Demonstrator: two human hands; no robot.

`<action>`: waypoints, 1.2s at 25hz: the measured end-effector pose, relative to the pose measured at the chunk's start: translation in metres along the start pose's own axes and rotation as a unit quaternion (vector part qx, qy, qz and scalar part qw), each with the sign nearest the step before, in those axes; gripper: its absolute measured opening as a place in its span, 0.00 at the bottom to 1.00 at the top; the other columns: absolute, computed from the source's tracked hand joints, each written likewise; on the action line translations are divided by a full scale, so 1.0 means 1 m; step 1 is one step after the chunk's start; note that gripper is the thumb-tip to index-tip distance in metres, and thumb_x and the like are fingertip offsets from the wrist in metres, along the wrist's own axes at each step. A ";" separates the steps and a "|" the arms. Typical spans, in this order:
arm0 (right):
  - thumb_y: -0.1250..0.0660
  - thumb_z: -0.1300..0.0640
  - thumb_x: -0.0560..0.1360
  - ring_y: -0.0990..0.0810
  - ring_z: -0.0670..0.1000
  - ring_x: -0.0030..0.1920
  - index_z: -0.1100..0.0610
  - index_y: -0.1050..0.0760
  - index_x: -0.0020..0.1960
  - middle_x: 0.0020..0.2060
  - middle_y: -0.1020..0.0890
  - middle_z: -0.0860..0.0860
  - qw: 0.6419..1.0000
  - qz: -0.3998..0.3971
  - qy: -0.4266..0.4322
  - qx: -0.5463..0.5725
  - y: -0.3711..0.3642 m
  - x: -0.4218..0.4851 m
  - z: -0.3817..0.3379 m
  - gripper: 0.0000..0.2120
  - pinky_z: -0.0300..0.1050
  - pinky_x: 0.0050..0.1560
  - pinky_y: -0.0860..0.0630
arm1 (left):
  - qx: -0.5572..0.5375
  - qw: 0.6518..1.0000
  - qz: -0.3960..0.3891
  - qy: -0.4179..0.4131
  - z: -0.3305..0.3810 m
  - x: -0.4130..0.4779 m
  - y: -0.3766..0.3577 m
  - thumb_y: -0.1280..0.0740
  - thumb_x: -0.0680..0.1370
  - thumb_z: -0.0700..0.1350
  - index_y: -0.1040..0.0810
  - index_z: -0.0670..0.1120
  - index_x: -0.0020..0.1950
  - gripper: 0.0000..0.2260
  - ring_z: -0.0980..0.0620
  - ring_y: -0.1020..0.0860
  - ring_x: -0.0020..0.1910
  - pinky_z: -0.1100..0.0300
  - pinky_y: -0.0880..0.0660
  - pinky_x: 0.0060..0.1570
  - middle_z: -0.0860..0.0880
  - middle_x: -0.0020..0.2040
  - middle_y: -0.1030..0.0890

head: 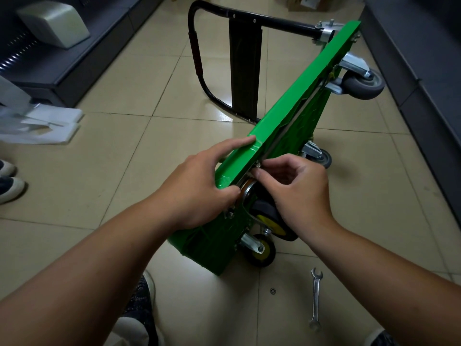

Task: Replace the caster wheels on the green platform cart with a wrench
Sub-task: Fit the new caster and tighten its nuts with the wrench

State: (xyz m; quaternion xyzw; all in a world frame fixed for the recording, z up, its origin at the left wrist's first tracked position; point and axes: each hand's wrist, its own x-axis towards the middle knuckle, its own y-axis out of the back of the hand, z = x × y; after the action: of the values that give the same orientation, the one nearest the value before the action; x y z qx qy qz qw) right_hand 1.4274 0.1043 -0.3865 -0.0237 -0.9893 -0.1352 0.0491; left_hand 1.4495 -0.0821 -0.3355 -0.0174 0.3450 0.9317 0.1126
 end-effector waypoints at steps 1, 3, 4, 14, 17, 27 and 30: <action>0.22 0.58 0.72 0.14 0.44 0.40 0.54 0.16 0.46 0.38 0.14 0.47 1.000 0.003 -0.001 -0.002 0.000 0.000 0.001 0.05 0.46 0.45 0.16 | -0.002 1.000 -0.001 0.000 0.001 0.000 0.000 0.29 0.76 0.40 0.39 0.77 0.71 0.38 0.47 0.19 0.57 0.53 0.16 0.43 0.54 0.69 0.27; 0.23 0.56 0.73 0.14 0.44 0.39 0.53 0.15 0.45 0.37 0.14 0.46 1.000 0.007 -0.009 -0.004 0.001 0.001 0.001 0.02 0.46 0.44 0.16 | -0.007 1.000 -0.001 -0.003 0.000 0.000 0.000 0.29 0.75 0.40 0.38 0.77 0.71 0.38 0.46 0.19 0.57 0.53 0.16 0.42 0.54 0.69 0.27; 0.24 0.54 0.74 0.15 0.44 0.38 0.52 0.15 0.44 0.36 0.14 0.46 1.000 0.005 -0.013 -0.010 0.001 0.002 0.002 0.02 0.46 0.44 0.16 | -0.009 1.000 -0.001 -0.003 0.000 0.000 0.000 0.29 0.75 0.40 0.38 0.77 0.71 0.38 0.46 0.19 0.57 0.52 0.16 0.42 0.54 0.69 0.27; 0.31 0.50 0.79 0.16 0.48 0.39 0.53 0.16 0.42 0.36 0.15 0.49 0.999 -0.009 -0.028 -0.030 0.002 0.007 -0.001 0.11 0.56 0.46 0.18 | -0.005 1.000 -0.003 0.003 0.003 -0.001 0.000 0.29 0.76 0.40 0.38 0.77 0.71 0.38 0.45 0.19 0.57 0.51 0.16 0.42 0.54 0.69 0.28; 0.35 0.46 0.81 0.16 0.49 0.39 0.55 0.15 0.41 0.36 0.15 0.50 0.997 -0.046 -0.046 -0.035 0.001 0.009 0.001 0.18 0.56 0.46 0.18 | -0.019 1.000 -0.007 0.004 0.003 -0.001 0.001 0.29 0.76 0.39 0.37 0.76 0.71 0.38 0.46 0.18 0.53 0.51 0.16 0.40 0.56 0.64 0.28; 0.29 0.52 0.76 0.18 0.59 0.54 0.62 0.20 0.55 0.49 0.17 0.58 0.916 -0.027 -0.314 -0.246 0.080 -0.025 0.246 0.14 0.44 0.53 0.27 | 0.101 0.994 0.000 0.033 0.021 -0.007 0.001 0.29 0.76 0.43 0.44 0.80 0.71 0.39 0.44 0.17 0.46 0.45 0.17 0.41 0.50 0.61 0.22; 0.24 0.49 0.72 0.19 0.61 0.54 0.62 0.23 0.53 0.51 0.18 0.62 0.855 -0.071 -0.404 -0.317 0.096 -0.088 0.321 0.19 0.49 0.53 0.24 | 0.176 0.983 0.029 0.032 0.025 -0.008 -0.011 0.33 0.73 0.50 0.47 0.78 0.73 0.38 0.45 0.20 0.37 0.43 0.20 0.41 0.44 0.50 0.19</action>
State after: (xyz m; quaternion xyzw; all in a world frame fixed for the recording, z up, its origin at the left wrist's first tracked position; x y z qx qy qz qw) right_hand 1.4911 0.2807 -0.6779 -0.0203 -0.8249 -0.4230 -0.3744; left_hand 1.4610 -0.0592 -0.3227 -0.0172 0.5076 0.8581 0.0752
